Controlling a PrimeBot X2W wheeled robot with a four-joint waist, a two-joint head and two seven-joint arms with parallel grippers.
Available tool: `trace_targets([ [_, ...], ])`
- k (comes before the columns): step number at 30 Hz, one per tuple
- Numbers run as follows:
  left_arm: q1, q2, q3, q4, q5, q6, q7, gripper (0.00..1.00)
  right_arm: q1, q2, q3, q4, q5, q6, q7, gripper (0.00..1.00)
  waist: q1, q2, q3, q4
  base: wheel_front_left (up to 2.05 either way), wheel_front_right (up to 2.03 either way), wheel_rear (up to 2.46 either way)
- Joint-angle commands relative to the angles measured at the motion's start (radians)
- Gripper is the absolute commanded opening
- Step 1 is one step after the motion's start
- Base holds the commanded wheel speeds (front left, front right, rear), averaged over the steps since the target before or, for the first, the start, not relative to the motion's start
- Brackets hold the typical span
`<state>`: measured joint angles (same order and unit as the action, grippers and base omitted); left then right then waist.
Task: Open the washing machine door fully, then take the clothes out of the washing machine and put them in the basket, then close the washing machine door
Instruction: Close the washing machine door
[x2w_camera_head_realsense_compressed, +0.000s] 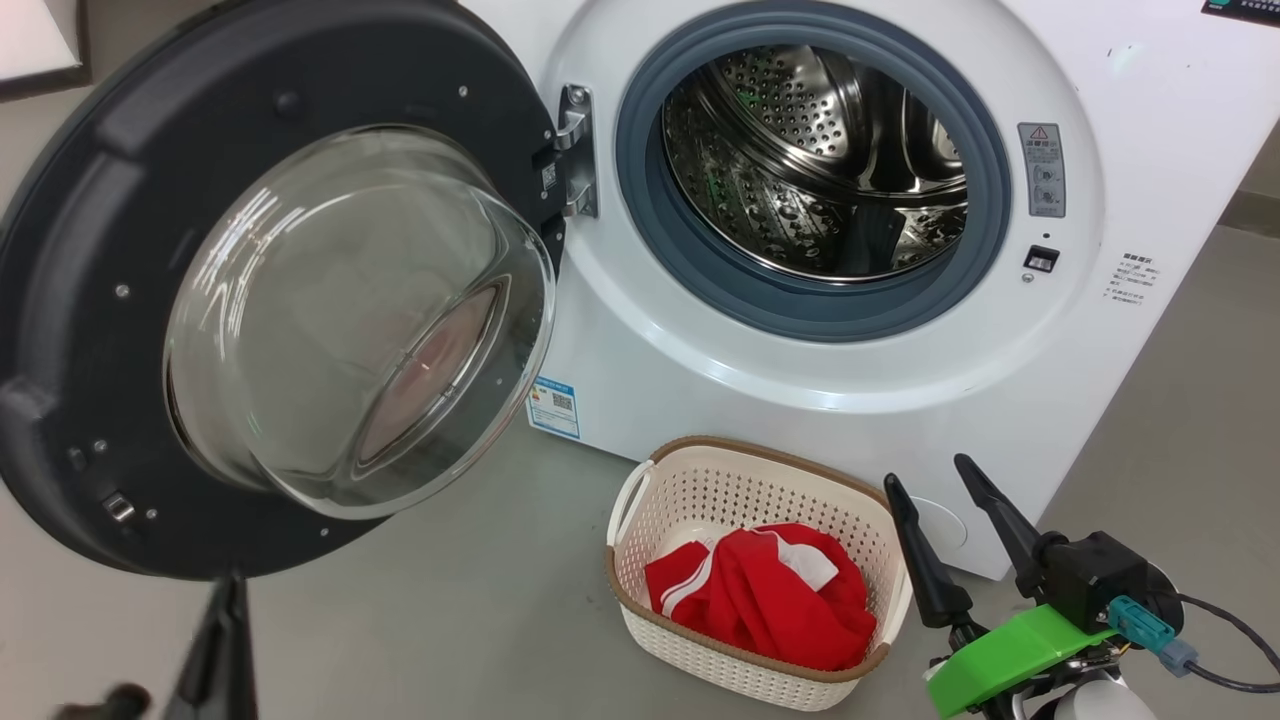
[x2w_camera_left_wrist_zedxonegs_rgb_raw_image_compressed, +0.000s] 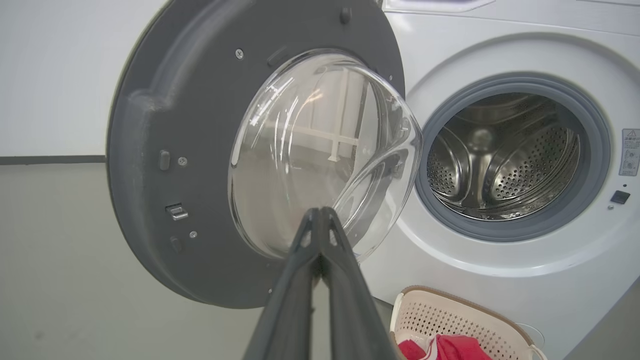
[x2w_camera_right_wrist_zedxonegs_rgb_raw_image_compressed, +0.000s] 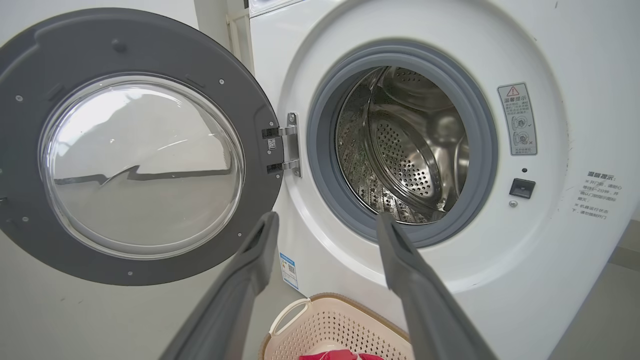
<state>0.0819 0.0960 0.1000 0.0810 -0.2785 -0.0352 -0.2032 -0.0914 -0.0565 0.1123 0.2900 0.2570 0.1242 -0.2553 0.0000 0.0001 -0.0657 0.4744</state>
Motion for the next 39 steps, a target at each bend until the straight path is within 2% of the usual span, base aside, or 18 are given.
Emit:
trace_targets([
  [1, -0.063, 0.019, 0.042, -0.042, -0.020, 0.005, -0.002, 0.00, -0.031, -0.010, 0.021, -0.022, 0.013, 0.007, -0.006, 1.00, 0.0000, -0.0001, 0.000, 0.001, 0.00, 0.00, 0.00],
  [9, -0.300, 0.104, 0.131, -0.131, -0.030, 0.080, 0.045, 0.00, -0.014, -0.028, 0.016, -0.016, 0.006, 0.007, -0.006, 1.00, 0.0000, -0.0001, 0.003, 0.001, 0.00, 0.00, 0.00],
  [14, -0.483, 0.128, 0.207, -0.076, -0.122, 0.124, 0.111, 0.00, 0.006, -0.036, -0.003, -0.019, 0.003, 0.007, -0.006, 1.00, 0.0000, -0.0001, 0.000, -0.002, 0.00, 0.00, 0.00],
  [20, -0.698, 0.203, 0.309, 0.184, -0.252, 0.145, 0.198, 0.00, 0.023, -0.040, -0.014, -0.024, -0.003, 0.007, -0.006, 1.00, 0.0000, -0.0001, -0.003, -0.009, 0.00, 0.00, 0.00],
  [24, -0.834, 0.221, 0.367, 0.363, -0.375, 0.144, 0.287, 0.00, 0.033, -0.044, -0.019, -0.028, -0.004, 0.007, -0.006, 1.00, 0.0000, -0.0001, -0.007, -0.013, 0.00, 0.00, 0.00],
  [25, -0.834, 0.221, 0.367, 0.363, -0.375, 0.144, 0.287, 0.00, 0.033, -0.044, -0.019, -0.028, -0.004, 0.007, -0.006, 1.00, 0.0000, -0.0001, -0.007, -0.013, 0.00, 0.00, 0.00],
  [31, -0.970, 0.262, 0.437, 0.599, -0.517, 0.179, 0.470, 0.00, 0.039, -0.050, -0.015, -0.029, -0.005, 0.007, -0.006, 1.00, 0.0000, -0.0001, -0.014, -0.020, 0.00, 0.00, 0.00],
  [39, -1.038, 0.329, 0.501, 0.795, -0.598, 0.209, 0.577, 0.00, 0.019, -0.064, 0.008, -0.025, -0.002, 0.007, -0.006, 1.00, 0.0000, -0.0001, -0.014, -0.056, 0.00, 0.00, 0.00],
])
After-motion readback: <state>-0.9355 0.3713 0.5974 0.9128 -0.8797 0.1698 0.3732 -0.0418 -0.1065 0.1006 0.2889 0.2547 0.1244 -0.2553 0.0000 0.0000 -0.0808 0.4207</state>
